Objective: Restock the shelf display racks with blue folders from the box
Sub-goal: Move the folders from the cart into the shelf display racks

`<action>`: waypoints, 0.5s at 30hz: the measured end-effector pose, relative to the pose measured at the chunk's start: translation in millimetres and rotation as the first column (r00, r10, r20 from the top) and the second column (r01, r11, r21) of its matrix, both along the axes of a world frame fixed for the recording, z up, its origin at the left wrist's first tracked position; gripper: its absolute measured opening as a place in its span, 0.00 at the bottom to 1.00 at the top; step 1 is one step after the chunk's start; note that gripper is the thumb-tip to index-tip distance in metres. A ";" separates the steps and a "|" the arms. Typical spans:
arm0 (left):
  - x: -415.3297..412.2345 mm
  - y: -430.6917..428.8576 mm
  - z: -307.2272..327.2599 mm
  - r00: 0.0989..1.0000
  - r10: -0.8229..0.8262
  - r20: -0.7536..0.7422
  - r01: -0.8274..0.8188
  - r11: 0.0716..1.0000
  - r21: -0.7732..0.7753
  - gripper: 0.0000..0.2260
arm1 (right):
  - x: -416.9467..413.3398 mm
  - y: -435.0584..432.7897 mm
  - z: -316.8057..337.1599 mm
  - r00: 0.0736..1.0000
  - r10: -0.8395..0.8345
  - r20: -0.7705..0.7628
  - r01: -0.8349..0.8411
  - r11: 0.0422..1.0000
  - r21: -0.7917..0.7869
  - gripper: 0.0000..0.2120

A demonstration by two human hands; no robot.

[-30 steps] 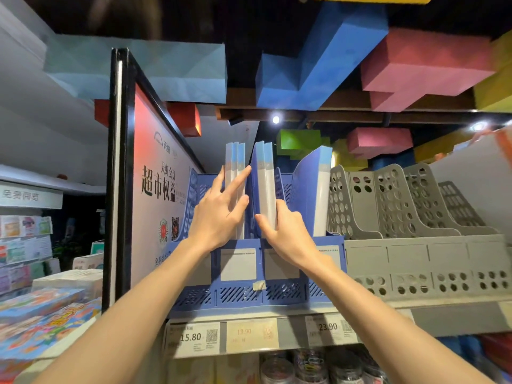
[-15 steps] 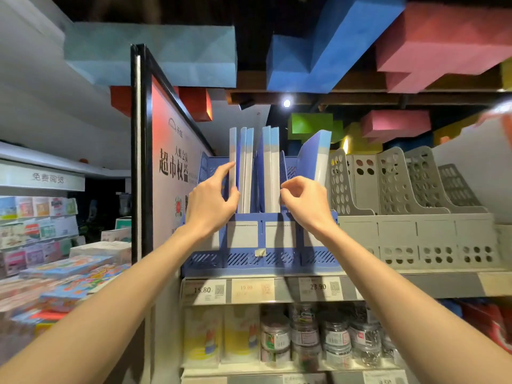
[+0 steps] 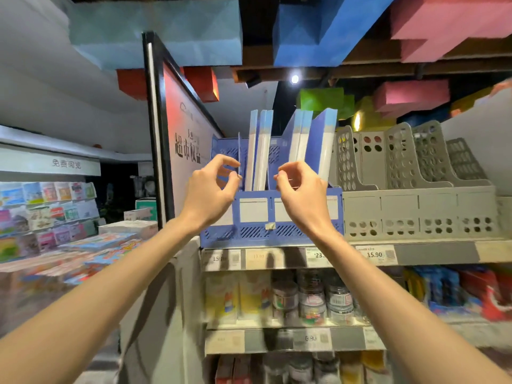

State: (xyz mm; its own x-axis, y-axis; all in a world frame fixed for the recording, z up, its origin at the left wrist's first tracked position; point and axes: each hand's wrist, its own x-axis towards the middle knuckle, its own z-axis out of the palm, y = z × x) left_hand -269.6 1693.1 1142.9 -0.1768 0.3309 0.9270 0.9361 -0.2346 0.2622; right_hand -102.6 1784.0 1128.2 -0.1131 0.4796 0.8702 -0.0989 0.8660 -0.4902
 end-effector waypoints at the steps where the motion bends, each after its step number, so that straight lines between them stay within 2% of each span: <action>1: 3.1 -9.5 -2.1 0.999 -0.033 0.012 0.033 0.999 0.003 0.08 | -1.3 -11.3 -0.7 1.000 0.017 0.000 -0.017 1.000 0.015 0.04; 5: 14.0 -53.8 -11.0 0.978 -0.208 0.030 0.208 0.978 0.001 0.08 | -7.1 -53.9 -15.3 0.997 0.082 -0.015 -0.081 0.995 0.051 0.04; 7: 10.2 -77.7 -19.1 0.973 -0.230 0.029 0.231 0.973 -0.009 0.07 | -13.4 -74.3 -25.6 0.994 0.110 -0.022 -0.110 0.994 0.030 0.04; 15: -49.7 -190.5 -69.6 0.939 -0.289 0.188 0.279 0.957 0.082 0.07 | -70.7 -186.8 -68.2 0.979 0.197 -0.051 -0.200 0.979 -0.048 0.05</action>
